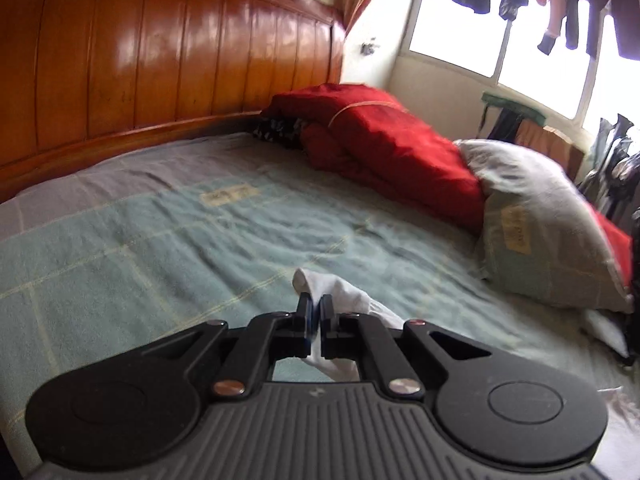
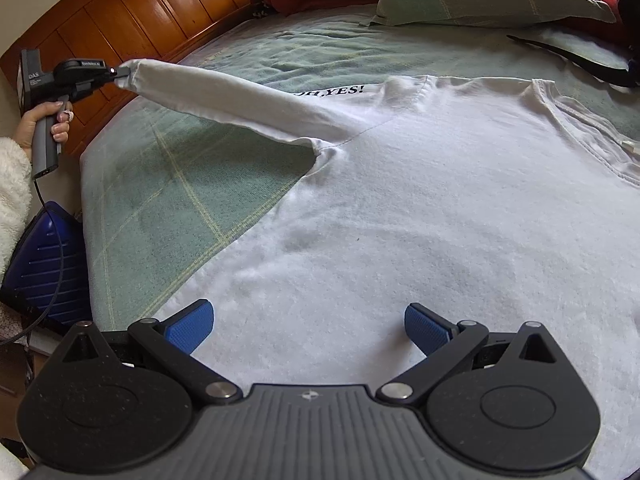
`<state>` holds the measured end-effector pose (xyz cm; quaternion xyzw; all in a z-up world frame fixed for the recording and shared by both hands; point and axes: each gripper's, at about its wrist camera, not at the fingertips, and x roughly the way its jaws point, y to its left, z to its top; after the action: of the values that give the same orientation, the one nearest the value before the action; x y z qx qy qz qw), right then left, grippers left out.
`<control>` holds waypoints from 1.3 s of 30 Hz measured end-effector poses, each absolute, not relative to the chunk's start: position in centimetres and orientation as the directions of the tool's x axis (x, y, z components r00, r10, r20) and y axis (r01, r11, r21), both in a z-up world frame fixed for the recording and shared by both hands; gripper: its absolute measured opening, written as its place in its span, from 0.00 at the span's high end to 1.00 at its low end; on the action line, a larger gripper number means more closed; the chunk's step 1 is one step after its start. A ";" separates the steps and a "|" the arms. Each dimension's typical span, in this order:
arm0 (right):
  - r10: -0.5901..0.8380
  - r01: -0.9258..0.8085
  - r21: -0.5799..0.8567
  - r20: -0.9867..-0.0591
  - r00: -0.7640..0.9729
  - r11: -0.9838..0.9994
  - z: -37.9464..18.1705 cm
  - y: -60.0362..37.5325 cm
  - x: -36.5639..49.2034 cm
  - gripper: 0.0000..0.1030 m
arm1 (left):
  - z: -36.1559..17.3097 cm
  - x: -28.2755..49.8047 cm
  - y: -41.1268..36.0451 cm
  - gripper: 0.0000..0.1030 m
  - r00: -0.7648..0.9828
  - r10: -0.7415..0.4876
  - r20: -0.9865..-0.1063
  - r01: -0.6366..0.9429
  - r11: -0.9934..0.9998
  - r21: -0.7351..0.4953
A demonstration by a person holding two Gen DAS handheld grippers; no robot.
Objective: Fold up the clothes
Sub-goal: 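Carry the held sleeve cuff with the left gripper and lay it along the shirt side, then open the left gripper to release the sleeve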
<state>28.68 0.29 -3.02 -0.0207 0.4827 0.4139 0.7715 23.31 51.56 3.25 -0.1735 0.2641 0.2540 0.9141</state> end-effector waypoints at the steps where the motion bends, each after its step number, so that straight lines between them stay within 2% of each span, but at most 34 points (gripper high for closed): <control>1: 0.619 -0.659 0.368 -0.762 0.191 0.656 -3.0 0.3 28.7 0.00 | 2.7 23.4 51.8 0.98 0.711 0.384 -0.589 -0.575 0.799 -0.174; 7: 0.621 -0.660 0.371 -0.761 0.188 0.654 -3.0 0.3 28.7 0.00 | 0.2 22.5 52.5 0.97 0.641 0.402 -0.654 -0.626 0.767 -0.143; 10: 0.624 -0.658 0.375 -0.759 0.187 0.653 -3.1 0.4 28.9 0.00 | -0.2 23.5 50.1 0.96 0.664 0.336 -0.669 -0.550 0.825 -0.132; 14: 0.636 -0.662 0.386 -0.750 0.180 0.642 -3.0 0.6 28.7 0.00 | -0.7 25.2 46.4 0.82 0.688 0.232 -0.688 -0.429 0.894 -0.129; 17: 0.641 -0.671 0.383 -0.746 0.180 0.634 -2.8 0.6 28.5 0.00 | -1.2 26.2 43.8 0.79 0.694 0.163 -0.701 -0.344 0.931 -0.124; 29: 0.606 -0.750 0.263 -0.764 0.221 0.606 -2.7 0.7 28.1 0.00 | -2.7 25.2 38.4 0.74 0.636 0.224 -0.738 -0.318 0.948 0.014; 31: 0.600 -0.773 0.233 -0.767 0.227 0.590 -2.6 0.8 28.2 0.00 | -3.0 25.0 37.5 0.61 0.626 0.235 -0.743 -0.313 0.949 0.037; 33: 0.607 -0.799 0.198 -0.756 0.244 0.568 -2.3 1.0 28.3 0.00 | -3.2 24.8 36.6 0.40 0.616 0.246 -0.748 -0.307 0.950 0.060; 34: 0.622 -0.814 0.180 -0.739 0.259 0.552 -1.9 1.0 28.4 0.00 | -3.3 24.6 35.9 0.36 0.616 0.247 -0.748 -0.298 0.952 0.069; 36: 0.665 -0.854 0.136 -0.693 0.280 0.502 -1.1 1.0 28.8 0.00 | -3.1 24.0 33.8 0.21 0.634 0.232 -0.738 -0.262 0.962 0.077; 39: 0.722 -0.912 0.056 -0.631 0.284 0.407 -0.2 1.3 30.1 0.00 | -2.7 23.0 30.6 0.12 0.659 0.206 -0.723 -0.206 0.974 0.091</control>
<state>30.14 1.32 -0.25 -0.1603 0.2958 0.5203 0.7849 23.05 30.64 -2.74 0.0005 0.3970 0.1131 0.9108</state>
